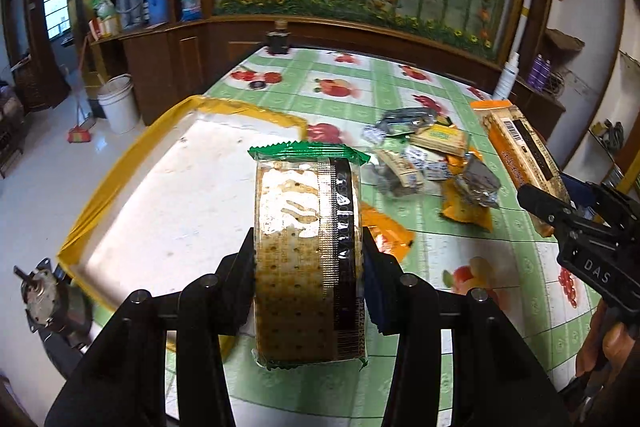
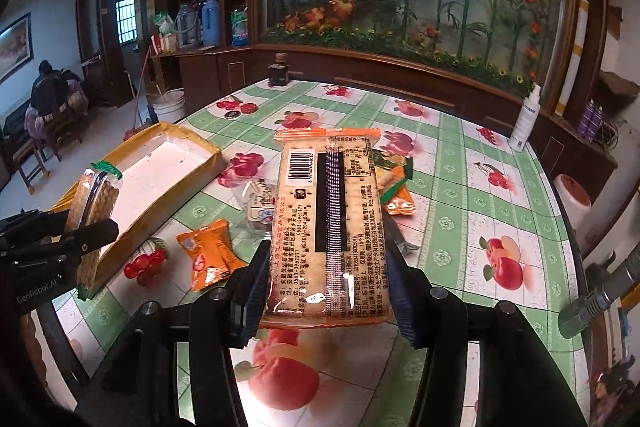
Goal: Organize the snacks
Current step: 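Carry both packs into the white tray and open both tools to release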
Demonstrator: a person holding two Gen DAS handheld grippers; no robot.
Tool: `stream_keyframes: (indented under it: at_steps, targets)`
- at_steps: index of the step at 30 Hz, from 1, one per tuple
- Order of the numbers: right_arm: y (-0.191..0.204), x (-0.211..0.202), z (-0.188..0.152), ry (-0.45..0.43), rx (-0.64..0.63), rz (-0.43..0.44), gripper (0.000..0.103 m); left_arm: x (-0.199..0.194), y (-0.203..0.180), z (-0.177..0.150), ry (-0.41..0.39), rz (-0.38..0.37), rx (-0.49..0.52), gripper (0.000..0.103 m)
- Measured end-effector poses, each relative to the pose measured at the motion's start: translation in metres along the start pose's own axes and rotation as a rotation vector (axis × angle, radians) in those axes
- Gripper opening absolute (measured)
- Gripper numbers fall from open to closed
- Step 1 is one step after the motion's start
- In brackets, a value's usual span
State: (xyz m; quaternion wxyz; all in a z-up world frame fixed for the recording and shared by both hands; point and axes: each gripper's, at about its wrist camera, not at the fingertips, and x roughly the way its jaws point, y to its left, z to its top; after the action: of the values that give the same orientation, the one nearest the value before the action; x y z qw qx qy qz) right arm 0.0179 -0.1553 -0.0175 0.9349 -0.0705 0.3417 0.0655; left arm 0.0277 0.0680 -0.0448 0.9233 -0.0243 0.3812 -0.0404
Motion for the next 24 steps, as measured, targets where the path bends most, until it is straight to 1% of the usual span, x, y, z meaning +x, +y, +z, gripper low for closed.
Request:
stream_keyframes:
  at_steps: [4, 11, 18, 24]
  targets:
    - [0.028, 0.001, 0.005, -0.004, -0.056, 0.017, 0.055, 0.000, 0.021, -0.005, 0.004, 0.018, -0.047, 0.044]
    - [0.065, 0.007, 0.012, -0.006, -0.125, 0.029, 0.055, -0.001, 0.046, -0.011, 0.000, 0.037, -0.091, 0.044]
    - [0.082, 0.020, 0.014, 0.009, -0.168, 0.026, 0.055, 0.002, 0.067, -0.014, 0.007, 0.043, -0.129, 0.044]
    - [0.096, 0.028, 0.014, 0.009, -0.201, 0.003, 0.055, 0.006, 0.080, -0.015, 0.014, 0.051, -0.153, 0.044]
